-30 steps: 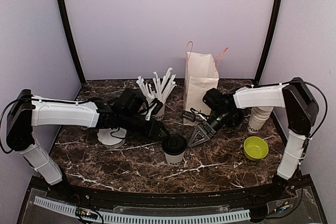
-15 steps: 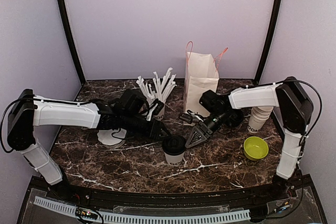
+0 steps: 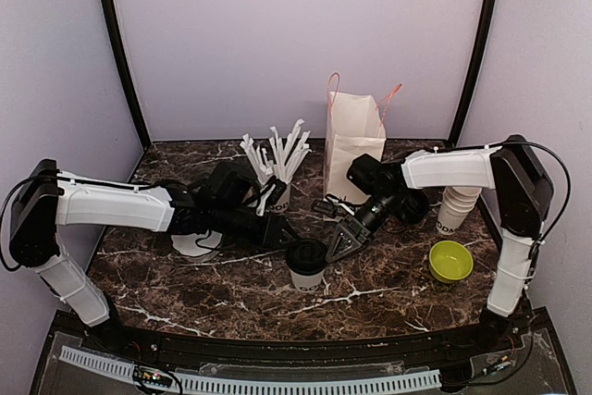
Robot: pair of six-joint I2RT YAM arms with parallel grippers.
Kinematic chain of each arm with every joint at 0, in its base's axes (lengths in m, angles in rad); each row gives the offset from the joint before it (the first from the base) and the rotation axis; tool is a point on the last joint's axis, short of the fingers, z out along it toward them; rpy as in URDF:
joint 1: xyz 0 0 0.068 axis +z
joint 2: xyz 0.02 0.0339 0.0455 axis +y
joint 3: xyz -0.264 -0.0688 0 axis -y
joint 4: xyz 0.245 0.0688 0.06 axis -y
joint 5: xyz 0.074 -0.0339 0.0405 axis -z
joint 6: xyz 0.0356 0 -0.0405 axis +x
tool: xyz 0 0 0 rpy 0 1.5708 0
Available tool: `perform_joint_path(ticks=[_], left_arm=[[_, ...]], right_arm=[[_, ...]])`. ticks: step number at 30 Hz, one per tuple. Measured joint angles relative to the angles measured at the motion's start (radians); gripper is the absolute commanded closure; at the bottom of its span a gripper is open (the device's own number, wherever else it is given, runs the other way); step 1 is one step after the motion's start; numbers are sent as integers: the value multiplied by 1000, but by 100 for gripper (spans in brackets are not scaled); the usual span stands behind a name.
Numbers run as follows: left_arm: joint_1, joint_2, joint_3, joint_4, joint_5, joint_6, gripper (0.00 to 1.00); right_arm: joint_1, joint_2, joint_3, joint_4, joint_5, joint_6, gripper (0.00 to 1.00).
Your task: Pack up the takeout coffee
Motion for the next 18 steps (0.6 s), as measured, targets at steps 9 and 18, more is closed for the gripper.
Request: perform_joint_path(ticks=[9,18], left_arm=[[-11,-79,0,-109,-64,26,30],[-16,-167,19,-161,-124,50,27]], right_arm=[[3,5,114,-45,109,-83,65],[3,-39,121,-62,185,-117,55]])
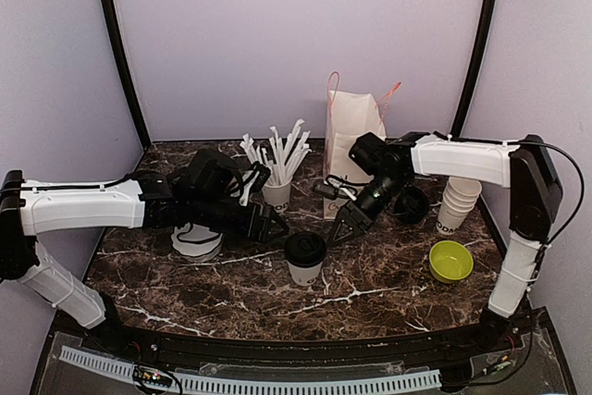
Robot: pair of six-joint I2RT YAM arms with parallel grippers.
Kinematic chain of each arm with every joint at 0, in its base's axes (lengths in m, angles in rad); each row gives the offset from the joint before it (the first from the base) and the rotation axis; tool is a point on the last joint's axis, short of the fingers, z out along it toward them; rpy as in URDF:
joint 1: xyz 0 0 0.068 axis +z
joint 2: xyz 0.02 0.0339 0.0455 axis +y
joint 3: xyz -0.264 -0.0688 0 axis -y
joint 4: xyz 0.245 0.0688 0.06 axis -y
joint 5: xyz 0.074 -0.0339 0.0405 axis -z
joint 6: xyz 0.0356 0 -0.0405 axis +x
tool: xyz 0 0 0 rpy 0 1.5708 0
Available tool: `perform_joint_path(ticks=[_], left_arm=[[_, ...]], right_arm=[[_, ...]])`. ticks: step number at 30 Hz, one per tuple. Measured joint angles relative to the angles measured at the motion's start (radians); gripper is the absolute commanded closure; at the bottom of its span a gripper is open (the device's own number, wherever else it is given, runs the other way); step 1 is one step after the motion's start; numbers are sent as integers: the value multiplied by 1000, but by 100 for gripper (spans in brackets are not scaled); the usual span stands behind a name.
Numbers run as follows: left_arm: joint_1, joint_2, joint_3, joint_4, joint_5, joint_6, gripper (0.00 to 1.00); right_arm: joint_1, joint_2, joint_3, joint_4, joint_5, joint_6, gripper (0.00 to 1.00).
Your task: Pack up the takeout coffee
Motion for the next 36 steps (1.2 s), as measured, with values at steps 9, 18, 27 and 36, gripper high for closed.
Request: perform_joint_path(ticks=[9,18,27,36], left_arm=[[16,25,42,3,-25,58,11],[18,198,159,30,19,135,15],[18,228,143,57,55,128,23],[18,167,73,70,81,82,27]], right_arm=[[8,-126,-117,10,-13,-20,52],[50,-4,-61,-3,-29,-42,60],[14,17,-31,9,5,-28,62],[-16,40,24,35,55,9,63]])
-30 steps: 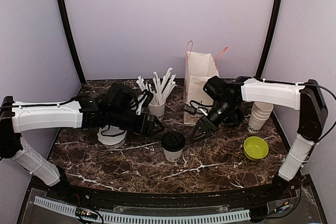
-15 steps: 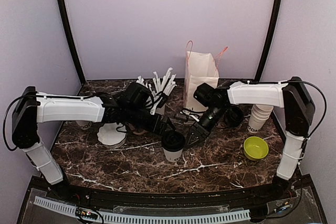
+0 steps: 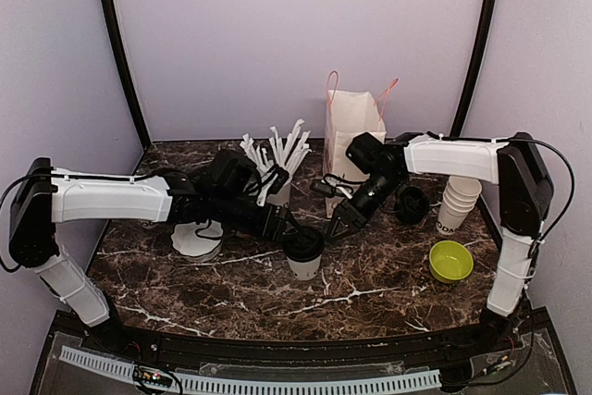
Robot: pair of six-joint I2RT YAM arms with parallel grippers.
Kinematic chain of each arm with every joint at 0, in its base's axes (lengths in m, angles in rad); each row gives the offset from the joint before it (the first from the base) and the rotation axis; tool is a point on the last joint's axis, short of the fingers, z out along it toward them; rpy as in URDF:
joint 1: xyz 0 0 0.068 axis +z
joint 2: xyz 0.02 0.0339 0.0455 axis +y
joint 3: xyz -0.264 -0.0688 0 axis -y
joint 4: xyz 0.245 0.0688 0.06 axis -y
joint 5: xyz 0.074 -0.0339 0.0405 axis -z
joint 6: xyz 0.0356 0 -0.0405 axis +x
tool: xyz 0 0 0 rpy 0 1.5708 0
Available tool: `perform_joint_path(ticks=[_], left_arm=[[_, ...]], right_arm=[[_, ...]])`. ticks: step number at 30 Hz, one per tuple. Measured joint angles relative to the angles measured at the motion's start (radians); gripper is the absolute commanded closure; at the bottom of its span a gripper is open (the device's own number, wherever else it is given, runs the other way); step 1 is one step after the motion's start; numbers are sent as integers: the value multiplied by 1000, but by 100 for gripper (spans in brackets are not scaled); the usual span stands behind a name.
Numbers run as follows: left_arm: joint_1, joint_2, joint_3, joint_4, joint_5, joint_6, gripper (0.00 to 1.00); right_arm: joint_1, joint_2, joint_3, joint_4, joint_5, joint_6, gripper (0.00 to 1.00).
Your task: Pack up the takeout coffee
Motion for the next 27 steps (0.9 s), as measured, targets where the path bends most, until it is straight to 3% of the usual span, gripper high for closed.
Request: perform_joint_path(ticks=[10,15,27], left_arm=[[0,-83,-12,-9,-59,-43,28],[10,-106,-22,-18,-110,-80,37],[42,-98,-56,-18,-81,-113,50]], right_arm=[[-2,-27,-28,0,32,3,59],[0,-83,-85,0,18,-4,54],[75,-46,-56,-10,-23,-5,55]])
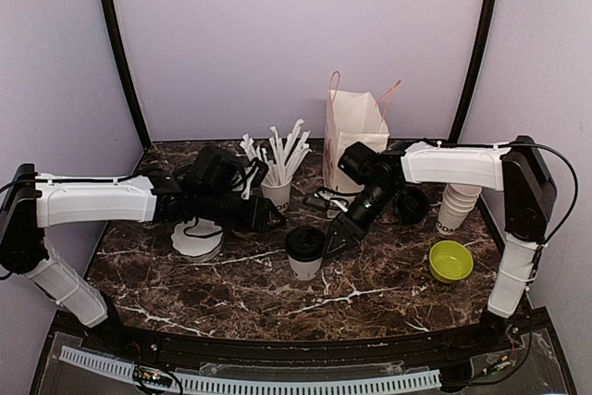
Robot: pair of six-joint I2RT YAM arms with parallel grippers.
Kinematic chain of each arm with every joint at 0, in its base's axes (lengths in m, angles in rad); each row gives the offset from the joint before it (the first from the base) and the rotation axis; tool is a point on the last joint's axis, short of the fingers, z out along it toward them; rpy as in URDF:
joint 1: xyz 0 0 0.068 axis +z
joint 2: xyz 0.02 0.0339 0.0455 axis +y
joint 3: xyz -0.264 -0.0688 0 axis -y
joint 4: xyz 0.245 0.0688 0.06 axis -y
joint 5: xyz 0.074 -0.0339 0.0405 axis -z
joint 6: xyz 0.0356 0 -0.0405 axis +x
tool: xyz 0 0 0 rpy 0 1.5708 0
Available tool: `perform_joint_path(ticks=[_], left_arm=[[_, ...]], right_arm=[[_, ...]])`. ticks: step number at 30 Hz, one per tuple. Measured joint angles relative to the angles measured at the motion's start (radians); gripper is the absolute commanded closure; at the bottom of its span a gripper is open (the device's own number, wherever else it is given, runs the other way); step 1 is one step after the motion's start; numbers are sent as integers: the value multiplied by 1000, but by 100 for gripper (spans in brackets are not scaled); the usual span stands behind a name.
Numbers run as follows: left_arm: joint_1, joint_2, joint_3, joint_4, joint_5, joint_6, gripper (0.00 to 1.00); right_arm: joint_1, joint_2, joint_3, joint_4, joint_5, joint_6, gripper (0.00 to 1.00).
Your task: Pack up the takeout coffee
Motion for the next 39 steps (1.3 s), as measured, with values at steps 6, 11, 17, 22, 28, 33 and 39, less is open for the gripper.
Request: perform_joint_path(ticks=[6,11,17,22,28,33,39], left_arm=[[0,28,0,21,26,0,54],[0,62,0,33,44,1,54],[0,75,0,56,66,3,54],[0,75,0,80,80,3,54],[0,103,2,116,130,6,53],[5,146,15,139,172,8,60],[6,149,10,148,180,-3,66]], right_arm=[[0,31,17,-1,0,10,56],[0,31,18,-2,-3,16,55],[-5,31,21,-13,-9,21,52],[-13,31,29,-18,-15,24,51],[-38,31,29,-17,-15,34,55],[-46,47,37,-16,-29,43,55],[-46,60,42,-16,-43,57,56]])
